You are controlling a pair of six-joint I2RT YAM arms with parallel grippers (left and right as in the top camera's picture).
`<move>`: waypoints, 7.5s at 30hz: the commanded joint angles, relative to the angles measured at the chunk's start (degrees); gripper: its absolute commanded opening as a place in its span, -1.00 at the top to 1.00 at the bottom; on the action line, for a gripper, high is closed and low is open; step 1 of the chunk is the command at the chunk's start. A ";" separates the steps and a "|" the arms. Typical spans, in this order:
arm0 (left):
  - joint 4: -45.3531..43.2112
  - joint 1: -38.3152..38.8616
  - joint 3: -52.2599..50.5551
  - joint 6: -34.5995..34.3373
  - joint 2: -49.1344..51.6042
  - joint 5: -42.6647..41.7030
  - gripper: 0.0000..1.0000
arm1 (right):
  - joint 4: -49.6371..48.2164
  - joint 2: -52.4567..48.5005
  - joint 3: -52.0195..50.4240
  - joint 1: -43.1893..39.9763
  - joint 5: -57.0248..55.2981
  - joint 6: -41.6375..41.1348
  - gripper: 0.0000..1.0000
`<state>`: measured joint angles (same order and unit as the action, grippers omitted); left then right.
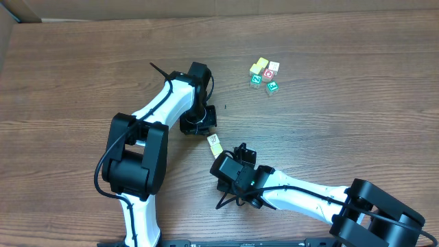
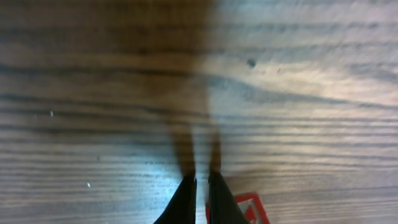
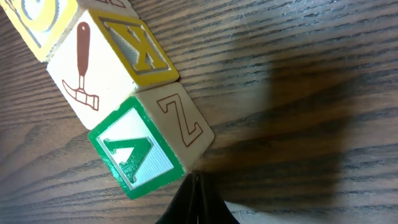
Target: Flip 3 blocks
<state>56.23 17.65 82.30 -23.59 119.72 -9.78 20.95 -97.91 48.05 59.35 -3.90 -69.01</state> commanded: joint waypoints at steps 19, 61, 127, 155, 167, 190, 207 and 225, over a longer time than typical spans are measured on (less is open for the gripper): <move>-1.42 1.90 -0.76 4.22 3.13 -0.37 0.92 | -1.33 -0.59 1.09 0.28 -2.54 0.02 0.92; 10.54 -3.28 21.86 2.05 3.15 8.90 0.92 | 5.73 8.02 7.15 0.70 -0.13 8.09 0.92; -2.93 2.10 -7.26 -0.42 -5.03 4.13 0.92 | 2.34 -2.08 8.52 -25.62 14.88 35.80 0.90; 1.44 2.19 -7.26 0.87 -5.03 -5.20 0.92 | 3.34 -2.10 8.15 -25.62 14.84 35.80 0.83; 2.54 2.32 -7.26 0.92 -5.03 -3.78 0.92 | 3.39 -2.10 8.15 -25.62 14.84 35.82 0.83; 5.46 4.61 -7.45 1.27 -4.98 -3.08 0.92 | 3.56 -2.10 8.15 -25.62 14.86 35.80 0.83; 5.25 4.87 -8.41 -1.29 -4.98 -4.33 0.92 | 3.58 -2.10 8.15 -25.62 14.86 35.80 0.83; 5.27 2.73 -8.39 -1.29 -4.98 -3.45 0.91 | 3.74 -2.10 8.15 -25.62 14.86 35.80 0.83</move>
<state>61.54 21.71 74.35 -24.08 114.98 -15.62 24.93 -99.66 56.14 33.56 11.57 -33.04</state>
